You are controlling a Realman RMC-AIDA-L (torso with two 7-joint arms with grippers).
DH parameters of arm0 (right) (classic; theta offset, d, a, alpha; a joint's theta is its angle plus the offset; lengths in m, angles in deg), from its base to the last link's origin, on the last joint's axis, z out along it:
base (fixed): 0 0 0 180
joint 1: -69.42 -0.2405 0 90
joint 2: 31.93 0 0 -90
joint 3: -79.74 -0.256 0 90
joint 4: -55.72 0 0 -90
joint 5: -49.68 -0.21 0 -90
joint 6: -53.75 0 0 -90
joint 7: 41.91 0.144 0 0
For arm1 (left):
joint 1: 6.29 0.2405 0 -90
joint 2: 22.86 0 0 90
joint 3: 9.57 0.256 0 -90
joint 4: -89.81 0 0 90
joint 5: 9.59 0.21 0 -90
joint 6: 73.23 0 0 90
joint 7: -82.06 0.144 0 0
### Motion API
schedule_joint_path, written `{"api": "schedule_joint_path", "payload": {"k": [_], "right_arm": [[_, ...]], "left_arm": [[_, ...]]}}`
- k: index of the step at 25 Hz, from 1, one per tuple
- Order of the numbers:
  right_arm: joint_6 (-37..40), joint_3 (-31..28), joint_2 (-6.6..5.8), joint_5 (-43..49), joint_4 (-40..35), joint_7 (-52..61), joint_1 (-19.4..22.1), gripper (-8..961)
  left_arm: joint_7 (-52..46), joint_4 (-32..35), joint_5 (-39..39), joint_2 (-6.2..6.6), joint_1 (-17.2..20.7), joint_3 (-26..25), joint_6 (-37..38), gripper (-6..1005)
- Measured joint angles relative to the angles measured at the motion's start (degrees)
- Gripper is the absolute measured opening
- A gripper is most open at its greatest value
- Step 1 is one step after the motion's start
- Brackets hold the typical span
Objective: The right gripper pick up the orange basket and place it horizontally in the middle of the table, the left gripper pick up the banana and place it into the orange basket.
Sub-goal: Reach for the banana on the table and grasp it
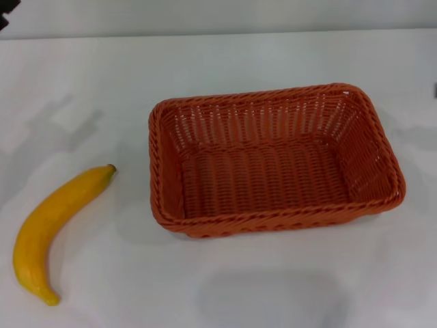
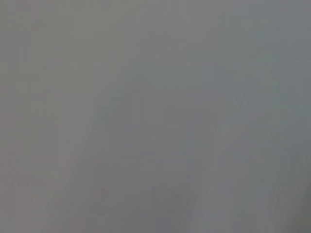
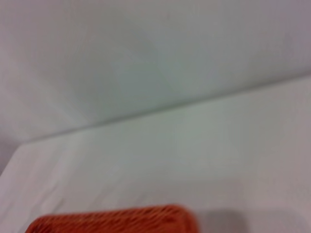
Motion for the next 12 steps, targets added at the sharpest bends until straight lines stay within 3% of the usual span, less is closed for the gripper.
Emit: {"api": "schedule_joint_path", "payload": {"k": [6, 7, 8, 12], "right_arm": [[-0.35, -12.23, 0.11, -3.34, 6.06, -20.64, 1.92, 319], [-0.49, -13.60, 0.14, -5.05, 7.32, -24.54, 2.59, 319], [-0.66, -14.78, 0.17, -6.95, 8.46, -28.51, 3.40, 320], [-0.72, -16.39, -0.34, -14.21, 12.43, -40.54, 6.77, 322]], "left_arm": [[-19.23, -12.92, 11.59, 1.30, -0.15, -2.95, -1.60, 787], [-19.23, -12.92, 11.59, 1.30, -0.15, -2.95, -1.60, 787], [-27.65, -17.40, 17.43, 1.76, -1.40, -4.99, -3.21, 786], [-40.35, -25.09, 27.99, 3.04, -4.28, -7.18, -6.94, 786]]}}
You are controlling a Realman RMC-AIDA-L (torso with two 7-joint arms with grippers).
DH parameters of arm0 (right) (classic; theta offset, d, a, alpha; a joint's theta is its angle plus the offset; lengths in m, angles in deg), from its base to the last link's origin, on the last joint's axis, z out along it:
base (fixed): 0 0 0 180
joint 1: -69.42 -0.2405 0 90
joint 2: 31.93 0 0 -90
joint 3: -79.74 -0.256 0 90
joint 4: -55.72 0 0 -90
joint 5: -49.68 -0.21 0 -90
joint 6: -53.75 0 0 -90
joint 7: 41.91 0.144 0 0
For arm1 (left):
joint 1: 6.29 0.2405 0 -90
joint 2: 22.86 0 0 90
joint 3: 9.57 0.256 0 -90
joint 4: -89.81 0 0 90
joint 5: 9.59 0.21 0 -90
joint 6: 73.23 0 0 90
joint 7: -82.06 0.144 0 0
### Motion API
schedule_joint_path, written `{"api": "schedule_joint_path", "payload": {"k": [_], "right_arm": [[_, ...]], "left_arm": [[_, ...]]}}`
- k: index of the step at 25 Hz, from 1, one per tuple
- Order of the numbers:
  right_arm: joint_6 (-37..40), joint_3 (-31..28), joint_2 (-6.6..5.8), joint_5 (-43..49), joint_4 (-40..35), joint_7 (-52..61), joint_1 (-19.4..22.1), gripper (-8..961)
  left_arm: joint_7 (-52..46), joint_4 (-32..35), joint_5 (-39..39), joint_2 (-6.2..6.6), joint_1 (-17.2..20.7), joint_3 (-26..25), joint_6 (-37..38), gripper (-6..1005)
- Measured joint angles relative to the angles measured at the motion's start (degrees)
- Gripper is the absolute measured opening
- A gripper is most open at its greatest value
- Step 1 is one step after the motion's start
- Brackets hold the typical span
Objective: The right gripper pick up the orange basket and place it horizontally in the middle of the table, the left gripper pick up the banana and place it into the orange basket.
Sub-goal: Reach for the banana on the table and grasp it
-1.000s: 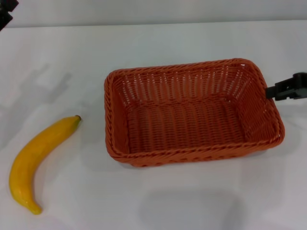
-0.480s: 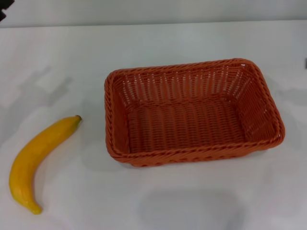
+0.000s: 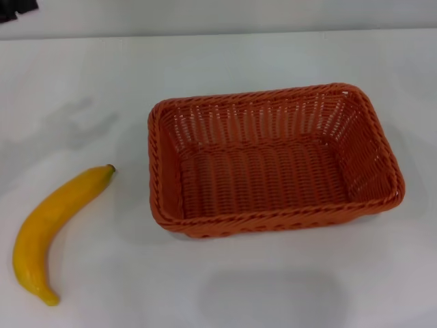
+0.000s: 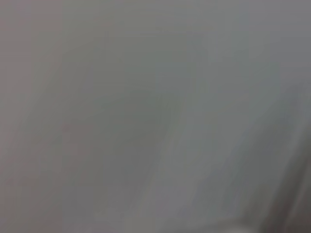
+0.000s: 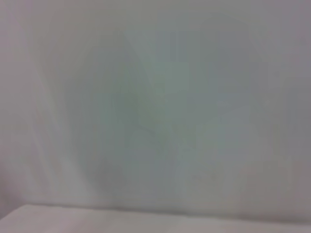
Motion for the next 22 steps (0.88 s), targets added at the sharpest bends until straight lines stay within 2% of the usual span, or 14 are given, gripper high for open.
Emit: {"api": "schedule_joint_path", "payload": {"k": [3, 6, 9, 12, 15, 18, 20, 22], "right_arm": [[0.17, -0.27, -0.09, -2.97, 0.83, -7.62, 2.25, 324], [0.43, -2.07, 0.50, -3.87, 1.54, -11.81, 3.33, 326], [0.52, -5.44, 1.28, -3.94, 3.71, -15.59, 3.73, 328], [1.65, -8.23, 1.69, -3.97, 6.05, -18.99, 3.81, 330], [2.23, -10.24, 1.82, -4.38, 8.08, -21.52, 3.29, 454], [2.44, -10.46, 1.82, -5.97, 8.94, -22.81, 3.54, 602], [2.77, -10.51, 1.82, -7.36, 9.27, -23.14, 4.38, 731], [3.17, -10.55, 1.81, -7.92, 9.70, -23.28, 4.84, 779]], "left_arm": [[-10.43, -4.68, 9.74, 1.52, -3.83, -0.78, -4.55, 786], [-16.72, -5.60, 18.03, 3.37, -9.11, -1.01, -10.48, 786], [-20.13, -5.34, 24.60, 4.39, -13.82, -1.22, -15.83, 786], [-21.99, -5.29, 30.04, 5.09, -16.91, -1.02, -19.67, 786], [-22.83, -5.27, 38.02, 5.71, -20.08, -0.79, -24.51, 786], [-22.13, -4.77, 45.69, 5.78, -22.66, 0.85, -27.59, 785], [-21.85, -3.51, 48.15, 5.75, -24.06, 3.08, -27.97, 785], [-21.62, -2.12, 49.09, 5.71, -24.73, 5.36, -27.67, 785]]}}
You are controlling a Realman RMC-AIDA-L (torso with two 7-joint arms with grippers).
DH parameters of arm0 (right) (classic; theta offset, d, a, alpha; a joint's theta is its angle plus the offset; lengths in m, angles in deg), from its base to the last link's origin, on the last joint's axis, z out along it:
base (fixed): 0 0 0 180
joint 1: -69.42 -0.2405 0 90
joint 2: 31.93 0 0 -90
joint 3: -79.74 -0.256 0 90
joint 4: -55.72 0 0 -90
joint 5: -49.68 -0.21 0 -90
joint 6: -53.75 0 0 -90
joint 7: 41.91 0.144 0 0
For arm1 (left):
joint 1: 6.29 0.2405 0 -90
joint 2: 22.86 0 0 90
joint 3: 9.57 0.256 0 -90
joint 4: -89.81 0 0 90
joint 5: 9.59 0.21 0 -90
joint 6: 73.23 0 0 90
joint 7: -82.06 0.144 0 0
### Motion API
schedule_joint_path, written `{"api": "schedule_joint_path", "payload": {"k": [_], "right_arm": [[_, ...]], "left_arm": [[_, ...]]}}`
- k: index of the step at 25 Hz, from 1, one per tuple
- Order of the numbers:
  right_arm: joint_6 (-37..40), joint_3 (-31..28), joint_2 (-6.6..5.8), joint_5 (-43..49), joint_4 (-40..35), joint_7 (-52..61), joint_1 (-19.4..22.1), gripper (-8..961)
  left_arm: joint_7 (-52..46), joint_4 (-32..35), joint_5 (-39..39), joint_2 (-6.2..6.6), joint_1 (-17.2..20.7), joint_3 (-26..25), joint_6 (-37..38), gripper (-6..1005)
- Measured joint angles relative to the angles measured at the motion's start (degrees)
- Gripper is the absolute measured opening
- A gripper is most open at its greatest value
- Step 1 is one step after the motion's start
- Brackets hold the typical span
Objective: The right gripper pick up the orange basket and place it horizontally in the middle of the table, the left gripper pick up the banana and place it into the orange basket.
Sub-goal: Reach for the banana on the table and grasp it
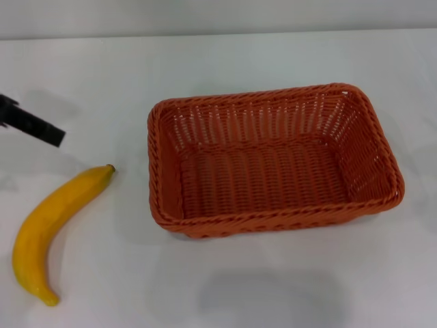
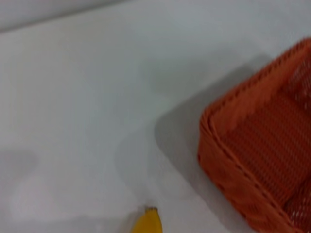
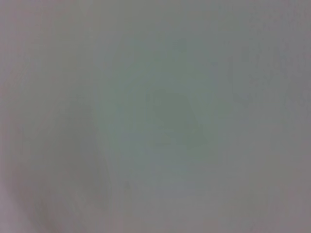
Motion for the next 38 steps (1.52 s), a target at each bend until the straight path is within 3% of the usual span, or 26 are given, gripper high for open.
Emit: {"api": "schedule_joint_path", "payload": {"k": [3, 9, 14, 24, 26, 38], "right_arm": [[0.47, -0.02, 0.00, -0.04, 0.69, -0.03, 0.29, 852], [1.39, -0.05, 0.00, -0.52, 1.51, 0.14, 0.42, 853], [2.31, -0.08, 0.21, -0.60, 1.97, 0.37, 0.03, 853], [4.56, 0.50, 0.45, -0.62, 3.66, 0.56, -0.91, 853], [4.66, 0.52, 0.51, -0.63, 3.87, 0.57, -0.93, 853], [5.46, 0.40, 0.62, -0.65, 4.78, 1.48, -0.98, 853]], "left_arm": [[1.03, 2.06, 1.37, -0.67, -0.15, 2.87, 1.74, 785], [3.54, 9.96, 7.07, -3.55, -0.05, 7.19, 7.27, 785], [5.52, 14.73, 9.60, -4.64, -0.22, 7.84, 10.73, 785], [5.98, 15.68, 14.40, -5.24, -0.17, 11.01, 14.29, 784], [6.02, 15.79, 14.93, -5.85, 0.07, 12.65, 15.36, 784], [5.75, 17.96, 18.47, -7.31, 0.12, 13.23, 18.97, 783]]}}
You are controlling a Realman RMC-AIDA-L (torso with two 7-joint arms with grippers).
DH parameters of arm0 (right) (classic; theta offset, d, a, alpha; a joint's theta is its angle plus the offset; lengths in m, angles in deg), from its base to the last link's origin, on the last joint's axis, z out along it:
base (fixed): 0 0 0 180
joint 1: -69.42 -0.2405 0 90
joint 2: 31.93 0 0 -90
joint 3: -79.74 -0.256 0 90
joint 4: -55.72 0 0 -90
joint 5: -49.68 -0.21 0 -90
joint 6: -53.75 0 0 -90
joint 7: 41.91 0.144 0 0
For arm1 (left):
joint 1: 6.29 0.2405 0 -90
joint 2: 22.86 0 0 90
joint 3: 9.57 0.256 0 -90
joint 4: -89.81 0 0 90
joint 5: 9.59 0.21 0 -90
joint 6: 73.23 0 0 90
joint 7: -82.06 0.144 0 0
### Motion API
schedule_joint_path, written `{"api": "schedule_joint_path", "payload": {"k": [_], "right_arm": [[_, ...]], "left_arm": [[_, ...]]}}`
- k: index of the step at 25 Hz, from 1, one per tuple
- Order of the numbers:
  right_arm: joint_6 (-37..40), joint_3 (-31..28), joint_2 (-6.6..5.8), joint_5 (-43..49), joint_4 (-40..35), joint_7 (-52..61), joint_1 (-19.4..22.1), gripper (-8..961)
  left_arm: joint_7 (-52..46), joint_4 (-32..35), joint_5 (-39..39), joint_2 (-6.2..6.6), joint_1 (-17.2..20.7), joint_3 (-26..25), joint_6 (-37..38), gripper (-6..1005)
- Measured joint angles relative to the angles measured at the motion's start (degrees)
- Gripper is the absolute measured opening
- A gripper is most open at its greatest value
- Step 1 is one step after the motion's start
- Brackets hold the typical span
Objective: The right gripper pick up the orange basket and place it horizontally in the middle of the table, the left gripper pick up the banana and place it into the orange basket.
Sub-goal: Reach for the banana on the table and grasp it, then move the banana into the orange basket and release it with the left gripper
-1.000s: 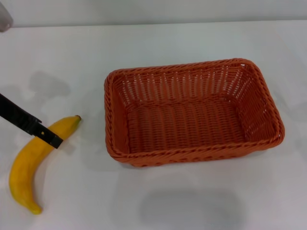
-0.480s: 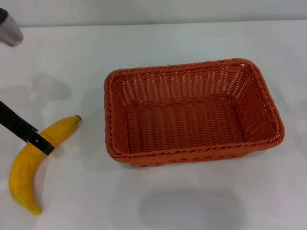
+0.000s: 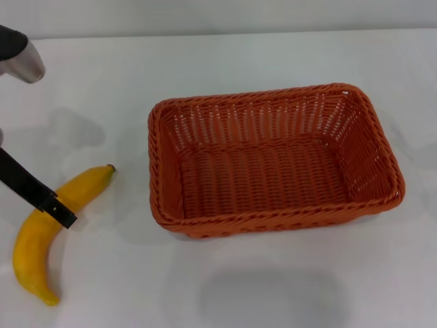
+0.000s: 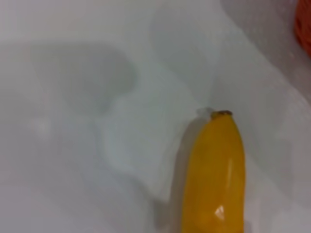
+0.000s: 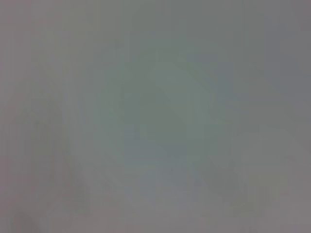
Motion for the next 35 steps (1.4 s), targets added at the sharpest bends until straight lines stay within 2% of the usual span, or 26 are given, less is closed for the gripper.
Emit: {"api": "schedule_joint_path", "payload": {"k": [9, 15, 20, 24, 27, 31, 33, 35], "right_arm": [[0.36, 0.09, 0.00, 0.09, 0.49, 0.82, -0.33, 853], [0.66, 0.12, -0.07, 0.04, 0.49, 1.66, -0.39, 853], [0.66, 0.12, -0.01, 0.00, 0.49, 1.90, -0.42, 853], [0.38, -0.03, -0.10, -0.01, 0.49, 2.27, -0.39, 853], [0.27, -0.01, -0.43, -0.02, 0.47, 2.91, -0.46, 854], [0.04, -0.02, -0.55, -0.02, -0.02, 2.99, -0.65, 854], [-0.17, -0.02, -0.63, -0.02, -0.14, 2.99, -0.89, 854], [-0.38, 0.00, -0.76, -0.02, -0.18, 2.98, -1.31, 854]], "left_arm": [[0.00, 1.35, 0.19, -0.45, 0.12, -0.29, 2.04, 783], [-0.20, 2.03, 0.13, -0.26, -0.12, -0.94, 2.26, 540], [-0.05, 1.58, -0.10, -0.24, -0.18, -1.13, 2.10, 514], [-0.26, -3.61, -0.21, 0.68, -1.17, -2.98, -0.88, 514], [-0.19, -9.12, -1.04, 1.68, -4.07, -5.31, -6.58, 514], [-0.27, -12.76, -4.75, 3.46, -11.14, -6.77, -14.19, 514], [-0.31, -13.09, -6.98, 3.74, -14.45, -6.75, -15.92, 513], [-0.33, -12.73, -8.74, 3.44, -18.13, -6.41, -16.64, 513]]}}
